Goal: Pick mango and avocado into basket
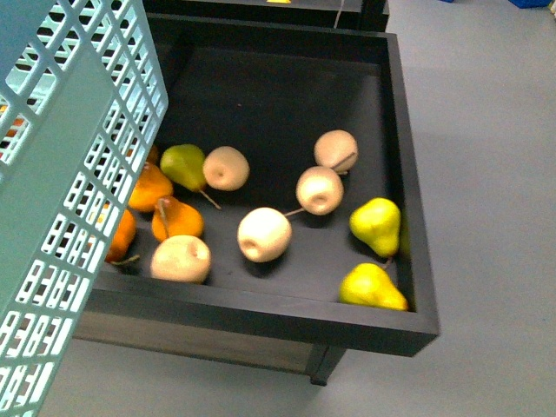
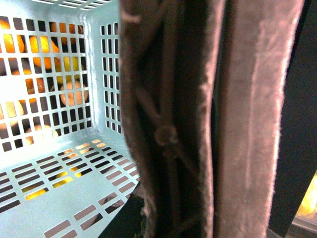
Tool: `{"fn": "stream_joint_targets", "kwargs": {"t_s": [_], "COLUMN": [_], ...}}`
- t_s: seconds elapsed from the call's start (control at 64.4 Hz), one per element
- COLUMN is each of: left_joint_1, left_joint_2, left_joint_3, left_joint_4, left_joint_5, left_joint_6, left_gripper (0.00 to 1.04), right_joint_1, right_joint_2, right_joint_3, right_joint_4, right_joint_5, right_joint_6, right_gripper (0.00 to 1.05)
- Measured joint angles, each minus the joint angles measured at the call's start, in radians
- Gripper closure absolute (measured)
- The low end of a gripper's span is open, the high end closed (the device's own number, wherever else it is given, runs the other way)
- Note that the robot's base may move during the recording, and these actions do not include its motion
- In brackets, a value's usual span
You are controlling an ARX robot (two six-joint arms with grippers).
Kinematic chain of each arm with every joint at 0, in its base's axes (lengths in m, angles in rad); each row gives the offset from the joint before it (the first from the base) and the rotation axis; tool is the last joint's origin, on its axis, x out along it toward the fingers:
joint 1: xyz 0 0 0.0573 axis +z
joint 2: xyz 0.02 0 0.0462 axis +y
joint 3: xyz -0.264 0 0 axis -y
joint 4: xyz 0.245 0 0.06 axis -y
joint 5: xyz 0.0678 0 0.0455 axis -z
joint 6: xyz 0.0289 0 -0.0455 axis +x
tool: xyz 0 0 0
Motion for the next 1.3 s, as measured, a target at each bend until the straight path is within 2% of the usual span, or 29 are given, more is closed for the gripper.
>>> {"fn": "stream_joint_targets", "kwargs": {"t_s": [1.305], "left_joint_1": [0.000], "left_joint_2": [0.000], "left_joint_3": [0.000], "left_joint_4": [0.000], "left_joint_5": [0.001], "left_joint_6": [-0.001], "left_gripper": [0.90], "right_joint_1": [0.000], "right_joint_2": [0.000], "right_joint_3": [0.000], "right_joint_4": [0.000], "right_joint_5": [0.002], "right_joint_6": [0.000], "right_gripper": [0.09]}}
